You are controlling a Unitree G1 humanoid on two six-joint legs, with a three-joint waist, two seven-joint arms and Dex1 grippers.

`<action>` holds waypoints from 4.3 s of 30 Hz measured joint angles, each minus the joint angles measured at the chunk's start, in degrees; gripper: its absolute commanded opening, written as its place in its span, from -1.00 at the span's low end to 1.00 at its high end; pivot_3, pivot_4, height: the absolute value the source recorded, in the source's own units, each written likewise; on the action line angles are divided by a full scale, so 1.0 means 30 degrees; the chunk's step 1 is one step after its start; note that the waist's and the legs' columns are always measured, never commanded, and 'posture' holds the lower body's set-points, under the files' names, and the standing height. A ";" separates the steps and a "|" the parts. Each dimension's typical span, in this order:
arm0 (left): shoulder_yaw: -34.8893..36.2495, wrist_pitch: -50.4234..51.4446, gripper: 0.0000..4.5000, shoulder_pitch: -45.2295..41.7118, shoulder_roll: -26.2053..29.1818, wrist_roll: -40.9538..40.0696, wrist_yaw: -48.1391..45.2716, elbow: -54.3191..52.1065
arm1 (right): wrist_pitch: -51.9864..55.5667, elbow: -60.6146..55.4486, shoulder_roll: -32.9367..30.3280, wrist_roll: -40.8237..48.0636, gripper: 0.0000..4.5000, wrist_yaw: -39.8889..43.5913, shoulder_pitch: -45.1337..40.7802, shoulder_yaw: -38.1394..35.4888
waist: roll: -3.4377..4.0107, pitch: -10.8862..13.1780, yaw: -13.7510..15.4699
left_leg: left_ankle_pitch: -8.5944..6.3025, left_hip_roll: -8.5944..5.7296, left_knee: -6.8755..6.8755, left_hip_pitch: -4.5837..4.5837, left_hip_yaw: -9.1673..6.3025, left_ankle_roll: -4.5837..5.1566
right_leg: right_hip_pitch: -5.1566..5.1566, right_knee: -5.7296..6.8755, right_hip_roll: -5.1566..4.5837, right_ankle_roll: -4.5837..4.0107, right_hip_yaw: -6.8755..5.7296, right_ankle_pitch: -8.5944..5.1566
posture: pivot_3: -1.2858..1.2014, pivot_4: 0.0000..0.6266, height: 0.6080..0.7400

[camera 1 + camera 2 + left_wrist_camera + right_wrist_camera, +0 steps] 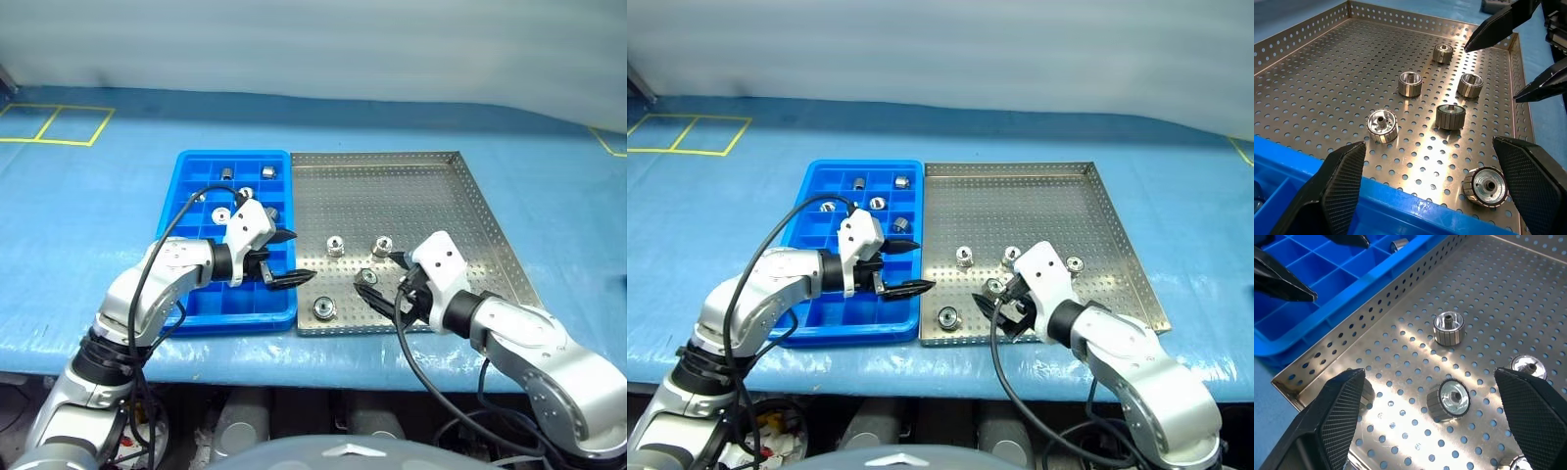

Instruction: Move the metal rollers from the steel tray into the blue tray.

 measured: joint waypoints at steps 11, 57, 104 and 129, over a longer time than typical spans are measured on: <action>0.0832 0.0454 1.00 0.0619 -0.0126 -0.0176 0.1173 -0.0040 | -0.0095 -0.0424 0.0046 0.0054 0.98 -0.0761 0.0845 -0.0182 | 0.0000 0.0000 -0.0030 | 0.0000 0.0002 0.0008 0.0003 0.0001 0.0000 | 0.0002 0.0002 -0.0001 0.0002 -0.0001 0.0000 | 0.14 -0.52 1.00; -0.2133 -0.0418 1.00 -0.6776 -0.1698 0.1952 -0.0726 0.5980 | -0.0945 -0.1382 0.1269 0.0365 0.98 -0.3157 0.2388 -0.1030 | -0.0004 -0.0003 -0.0097 | -0.0001 -0.0132 0.0040 -0.0007 -0.0012 0.0007 | 0.0017 0.0009 0.0009 0.0011 0.0003 0.0005 | 0.08 -0.52 1.00; 0.2398 -0.3884 -0.25 -0.6798 -0.6029 0.7432 0.1214 0.9500 | -0.2408 -0.0321 0.2362 -0.0684 1.00 -0.4820 0.0047 0.2299 | 0.0002 -0.0011 -0.1000 | -0.0004 -0.0107 0.0065 0.0014 -0.0011 0.0023 | 0.0025 0.0050 0.0028 0.0158 0.0038 0.0093 | 0.15 -0.52 1.00; 0.3647 -0.0048 -0.25 0.2142 -0.5956 1.1423 1.2733 0.1174 | -0.3436 0.3951 0.1907 -0.1040 1.00 -0.1544 -0.4600 0.6619 | -0.0014 -0.0007 0.1565 | 0.0004 -0.0125 0.0082 -0.0015 -0.0031 0.0031 | 0.0031 0.0021 -0.0007 0.0070 -0.0003 0.0054 | 0.24 -0.52 1.00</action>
